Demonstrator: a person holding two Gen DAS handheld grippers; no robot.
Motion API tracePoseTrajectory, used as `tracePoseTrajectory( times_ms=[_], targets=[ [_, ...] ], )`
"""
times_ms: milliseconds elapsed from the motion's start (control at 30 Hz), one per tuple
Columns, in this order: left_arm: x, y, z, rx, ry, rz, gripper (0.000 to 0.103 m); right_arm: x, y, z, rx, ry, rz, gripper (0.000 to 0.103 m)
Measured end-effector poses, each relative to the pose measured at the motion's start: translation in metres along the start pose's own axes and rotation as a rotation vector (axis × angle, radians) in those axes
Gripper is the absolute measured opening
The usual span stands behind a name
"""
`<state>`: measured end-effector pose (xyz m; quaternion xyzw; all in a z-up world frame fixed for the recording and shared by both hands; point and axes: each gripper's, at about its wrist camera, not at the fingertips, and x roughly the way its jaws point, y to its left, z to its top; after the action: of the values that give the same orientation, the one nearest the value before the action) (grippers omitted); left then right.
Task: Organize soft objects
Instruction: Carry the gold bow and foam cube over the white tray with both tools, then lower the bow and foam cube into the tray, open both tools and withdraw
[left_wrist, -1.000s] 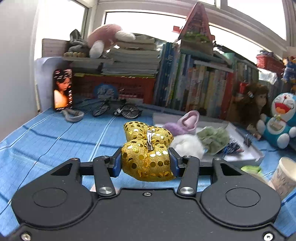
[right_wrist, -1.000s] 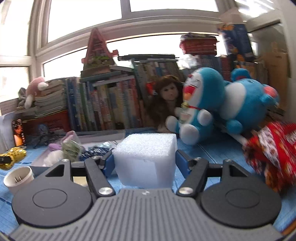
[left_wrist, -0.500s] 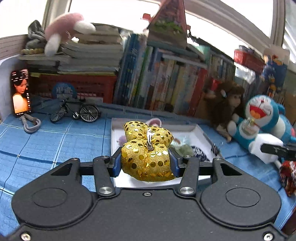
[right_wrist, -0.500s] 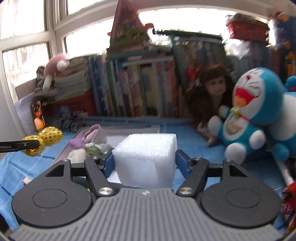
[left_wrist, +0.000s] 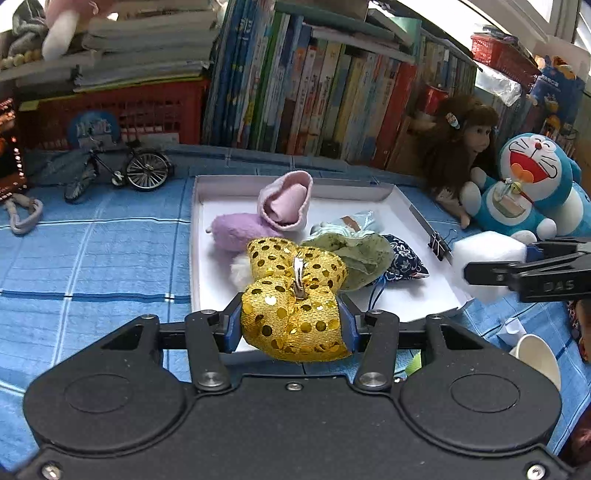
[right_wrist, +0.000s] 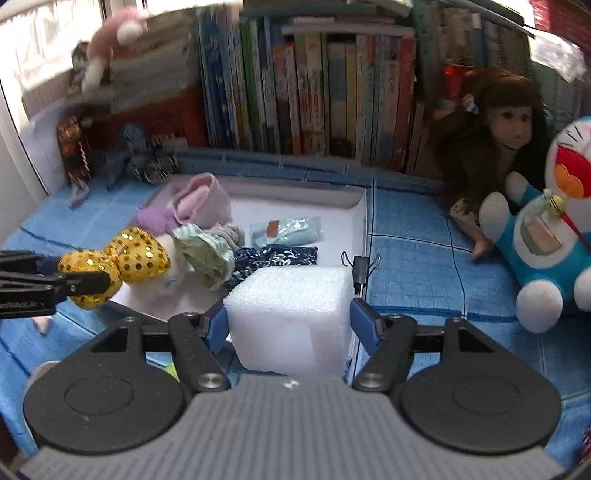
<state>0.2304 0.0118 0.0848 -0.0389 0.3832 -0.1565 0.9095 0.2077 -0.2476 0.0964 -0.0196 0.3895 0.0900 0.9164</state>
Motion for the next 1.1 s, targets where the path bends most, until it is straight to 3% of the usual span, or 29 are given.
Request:
tracePoseTrajectory(
  times_ms=[433, 1100],
  targets=[
    [0.038, 0.006, 0.01, -0.016, 0.026, 0.018, 0.049, 0.051, 0.019, 0.018, 0.0, 0.118, 0.003, 0.07],
    [0.062, 0.003, 0.015, 0.026, 0.008, 0.062, 0.053, 0.083, 0.018, 0.029, 0.069, 0.127, -0.018, 0.066]
  ],
)
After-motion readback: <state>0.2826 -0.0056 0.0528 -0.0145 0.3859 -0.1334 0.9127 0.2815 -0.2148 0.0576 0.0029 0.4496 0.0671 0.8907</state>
